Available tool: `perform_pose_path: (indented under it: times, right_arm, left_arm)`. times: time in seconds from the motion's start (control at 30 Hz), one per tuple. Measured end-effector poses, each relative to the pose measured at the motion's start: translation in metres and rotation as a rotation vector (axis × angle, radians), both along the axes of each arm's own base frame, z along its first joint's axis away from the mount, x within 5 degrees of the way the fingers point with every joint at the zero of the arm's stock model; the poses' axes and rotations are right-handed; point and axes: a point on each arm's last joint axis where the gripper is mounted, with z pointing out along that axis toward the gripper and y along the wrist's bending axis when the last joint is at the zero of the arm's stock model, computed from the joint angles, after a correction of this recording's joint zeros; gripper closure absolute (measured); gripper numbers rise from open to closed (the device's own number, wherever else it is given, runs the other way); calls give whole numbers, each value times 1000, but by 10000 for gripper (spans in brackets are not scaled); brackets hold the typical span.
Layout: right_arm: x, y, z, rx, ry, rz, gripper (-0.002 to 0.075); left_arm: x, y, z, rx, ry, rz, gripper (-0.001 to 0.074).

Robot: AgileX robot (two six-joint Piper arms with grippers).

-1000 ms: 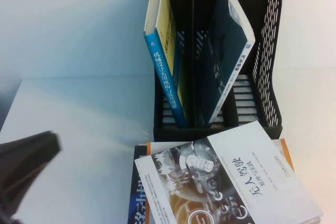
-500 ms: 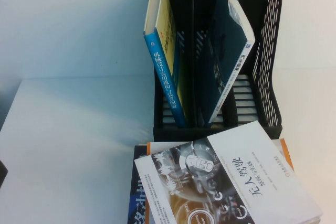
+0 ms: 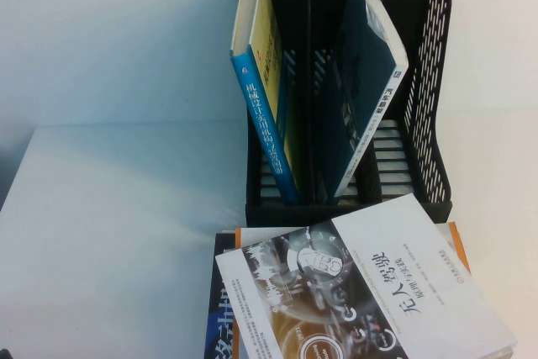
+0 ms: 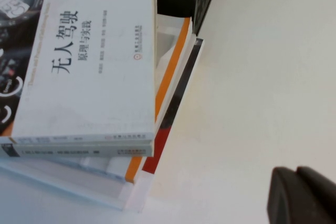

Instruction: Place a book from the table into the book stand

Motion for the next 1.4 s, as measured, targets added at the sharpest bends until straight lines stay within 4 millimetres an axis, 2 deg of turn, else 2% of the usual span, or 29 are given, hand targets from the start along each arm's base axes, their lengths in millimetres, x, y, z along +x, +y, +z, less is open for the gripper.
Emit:
perform_pose_path:
  times: [0.2, 0.97, 1.2, 1.33, 1.4]
  right_arm:
    - [0, 0, 0, 0, 0, 0, 729]
    - [-3, -1, 1, 16, -18, -11, 729]
    - [-11, -9, 4, 41, -91, -143, 729]
    - [-13, -17, 7, 23, -252, -255, 729]
    - [-14, -19, 2, 8, -327, -296, 729]
  left_arm:
    - [-2, 3, -7, 3, 85, 28, 737]
    - [-2, 3, -8, 0, 95, 32, 737]
    - [-2, 3, -8, 0, 95, 32, 737]
    - [-2, 3, -8, 0, 95, 32, 737]
    - [-2, 3, -8, 0, 95, 32, 737]
